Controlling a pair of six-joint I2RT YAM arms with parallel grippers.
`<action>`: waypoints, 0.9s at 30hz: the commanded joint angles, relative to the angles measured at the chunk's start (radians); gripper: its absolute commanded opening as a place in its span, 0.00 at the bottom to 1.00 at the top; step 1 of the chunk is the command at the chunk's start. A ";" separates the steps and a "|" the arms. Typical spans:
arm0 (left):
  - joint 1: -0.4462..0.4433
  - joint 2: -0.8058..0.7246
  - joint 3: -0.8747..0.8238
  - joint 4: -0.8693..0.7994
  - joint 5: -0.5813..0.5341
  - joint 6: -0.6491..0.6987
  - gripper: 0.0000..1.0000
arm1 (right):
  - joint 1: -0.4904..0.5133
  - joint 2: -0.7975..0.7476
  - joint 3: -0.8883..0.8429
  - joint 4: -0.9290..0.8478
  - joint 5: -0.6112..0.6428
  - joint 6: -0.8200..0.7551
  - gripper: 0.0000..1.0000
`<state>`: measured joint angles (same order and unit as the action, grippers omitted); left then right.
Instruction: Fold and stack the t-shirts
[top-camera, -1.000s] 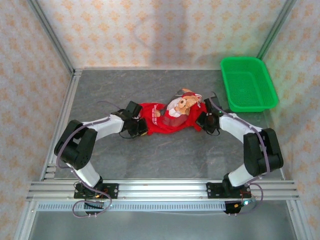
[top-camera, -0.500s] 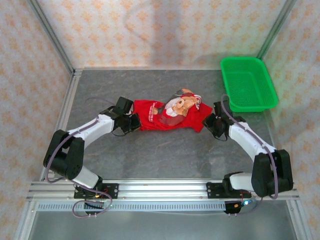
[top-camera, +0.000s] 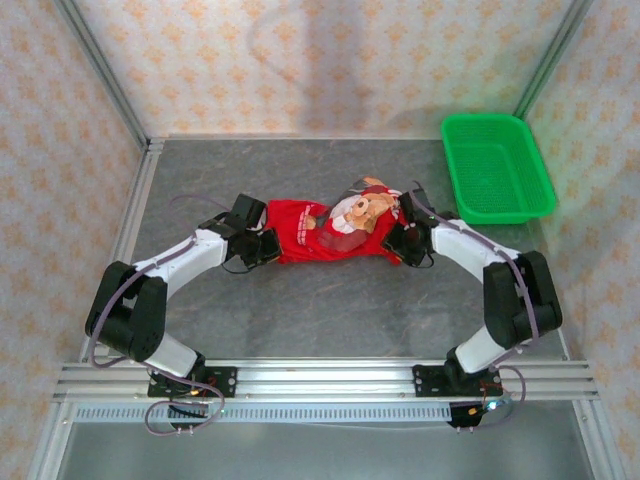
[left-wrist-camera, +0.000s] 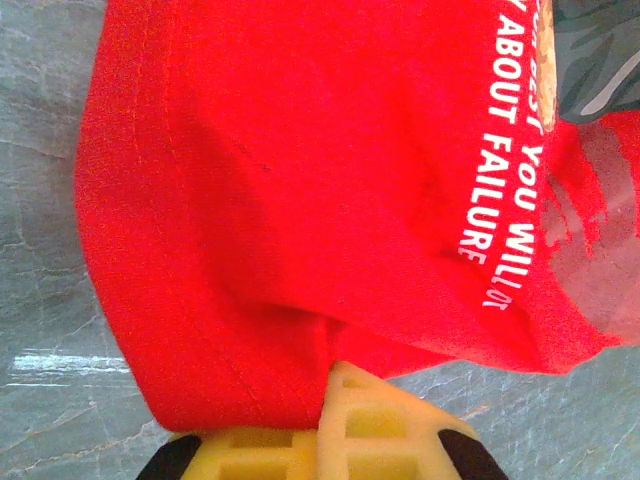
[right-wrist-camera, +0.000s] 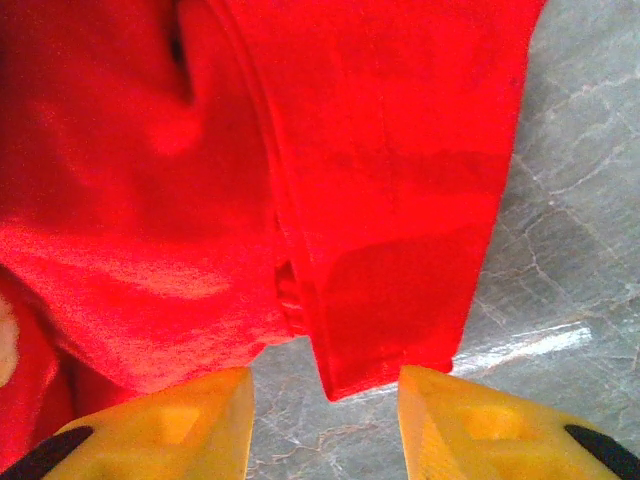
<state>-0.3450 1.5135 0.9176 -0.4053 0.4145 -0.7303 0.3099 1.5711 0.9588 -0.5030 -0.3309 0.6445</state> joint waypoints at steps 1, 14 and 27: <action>0.001 -0.037 -0.006 -0.017 0.003 0.023 0.00 | 0.006 0.023 0.021 -0.043 0.039 -0.023 0.41; 0.003 -0.071 -0.029 -0.032 -0.006 0.033 0.00 | 0.013 0.024 -0.005 -0.029 0.088 0.001 0.06; 0.071 -0.141 0.063 -0.134 -0.001 0.080 0.00 | -0.007 -0.268 0.073 -0.162 0.210 0.019 0.00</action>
<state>-0.2970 1.4136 0.9100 -0.4698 0.4149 -0.6964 0.3130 1.3663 0.9737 -0.6117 -0.1837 0.6529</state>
